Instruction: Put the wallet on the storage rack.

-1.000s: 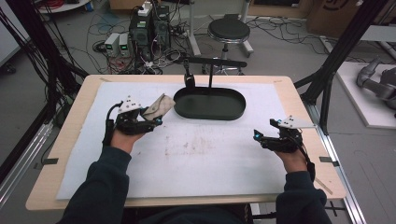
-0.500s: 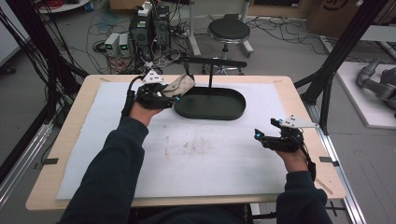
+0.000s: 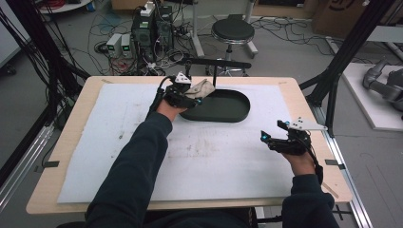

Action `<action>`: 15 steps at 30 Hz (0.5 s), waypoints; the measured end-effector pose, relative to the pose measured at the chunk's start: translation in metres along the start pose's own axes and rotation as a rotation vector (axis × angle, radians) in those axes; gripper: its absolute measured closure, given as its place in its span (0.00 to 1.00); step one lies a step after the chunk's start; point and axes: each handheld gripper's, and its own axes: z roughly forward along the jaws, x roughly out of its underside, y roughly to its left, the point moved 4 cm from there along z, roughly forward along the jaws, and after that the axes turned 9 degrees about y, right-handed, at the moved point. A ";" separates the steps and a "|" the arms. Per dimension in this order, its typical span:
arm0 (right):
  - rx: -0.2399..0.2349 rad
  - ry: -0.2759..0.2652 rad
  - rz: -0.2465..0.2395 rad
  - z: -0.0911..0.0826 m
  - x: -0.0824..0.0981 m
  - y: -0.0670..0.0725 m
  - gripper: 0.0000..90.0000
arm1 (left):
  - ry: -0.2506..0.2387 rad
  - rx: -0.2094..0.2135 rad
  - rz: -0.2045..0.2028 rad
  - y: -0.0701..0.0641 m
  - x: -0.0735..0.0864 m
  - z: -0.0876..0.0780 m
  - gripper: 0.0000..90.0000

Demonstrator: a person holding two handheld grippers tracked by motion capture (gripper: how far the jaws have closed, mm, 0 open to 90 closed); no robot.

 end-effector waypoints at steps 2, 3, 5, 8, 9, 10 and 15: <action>0.002 0.001 0.006 -0.001 0.001 -0.001 0.23 | 0.010 0.001 0.008 -0.001 -0.001 0.009 0.41; 0.002 0.001 0.006 -0.001 0.001 -0.001 0.23 | 0.009 -0.003 0.008 -0.002 -0.002 0.013 0.41; 0.003 -0.001 0.005 -0.001 0.002 -0.002 0.23 | 0.013 -0.005 0.006 -0.003 0.000 0.021 0.41; 0.004 -0.001 0.009 -0.002 0.003 -0.003 0.23 | 0.036 -0.011 0.007 -0.003 0.005 0.034 0.41; 0.004 -0.001 0.009 -0.002 0.003 -0.003 0.23 | 0.041 -0.012 0.003 -0.004 0.006 0.036 0.41; 0.002 0.000 0.009 -0.003 0.003 -0.003 0.23 | 0.046 -0.015 0.002 -0.003 0.007 0.040 0.41; 0.003 -0.005 0.011 -0.004 0.004 -0.003 0.23 | 0.085 -0.037 -0.019 0.000 0.010 0.054 0.41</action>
